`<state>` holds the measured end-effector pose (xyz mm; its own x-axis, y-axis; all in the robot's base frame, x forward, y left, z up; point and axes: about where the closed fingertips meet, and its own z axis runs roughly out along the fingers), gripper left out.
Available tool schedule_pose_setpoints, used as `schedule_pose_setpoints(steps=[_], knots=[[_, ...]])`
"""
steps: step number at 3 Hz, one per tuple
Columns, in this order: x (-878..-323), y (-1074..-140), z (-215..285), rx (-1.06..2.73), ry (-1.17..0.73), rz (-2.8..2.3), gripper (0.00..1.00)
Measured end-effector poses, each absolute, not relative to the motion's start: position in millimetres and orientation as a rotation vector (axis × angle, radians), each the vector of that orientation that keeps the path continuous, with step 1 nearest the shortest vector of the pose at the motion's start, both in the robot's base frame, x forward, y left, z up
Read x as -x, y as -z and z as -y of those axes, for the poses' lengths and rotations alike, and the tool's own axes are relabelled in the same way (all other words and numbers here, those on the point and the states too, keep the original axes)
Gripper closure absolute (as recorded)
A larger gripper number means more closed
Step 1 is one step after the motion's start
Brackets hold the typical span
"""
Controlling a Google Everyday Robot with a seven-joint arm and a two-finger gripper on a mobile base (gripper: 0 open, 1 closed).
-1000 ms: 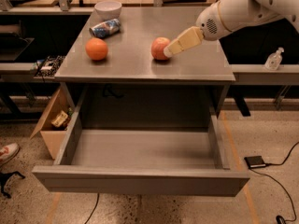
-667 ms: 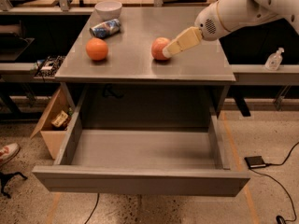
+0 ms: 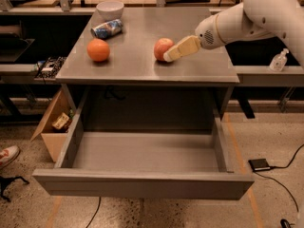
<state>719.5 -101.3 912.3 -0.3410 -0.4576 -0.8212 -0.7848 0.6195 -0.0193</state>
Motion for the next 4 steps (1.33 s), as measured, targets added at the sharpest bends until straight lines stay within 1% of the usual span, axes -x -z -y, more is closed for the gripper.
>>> schedule_pose_setpoints(steps=[1,2,3,4], knots=[[-759,-802,17,1.071,-0.552,-1.995,0.0],[-763,-787,4,1.093,-0.548,-1.998,0.0],[-764,-815,4,1.094,-0.548,-1.998,0.0],[-762,-818,4,1.082,-0.546,-1.989,0.0]])
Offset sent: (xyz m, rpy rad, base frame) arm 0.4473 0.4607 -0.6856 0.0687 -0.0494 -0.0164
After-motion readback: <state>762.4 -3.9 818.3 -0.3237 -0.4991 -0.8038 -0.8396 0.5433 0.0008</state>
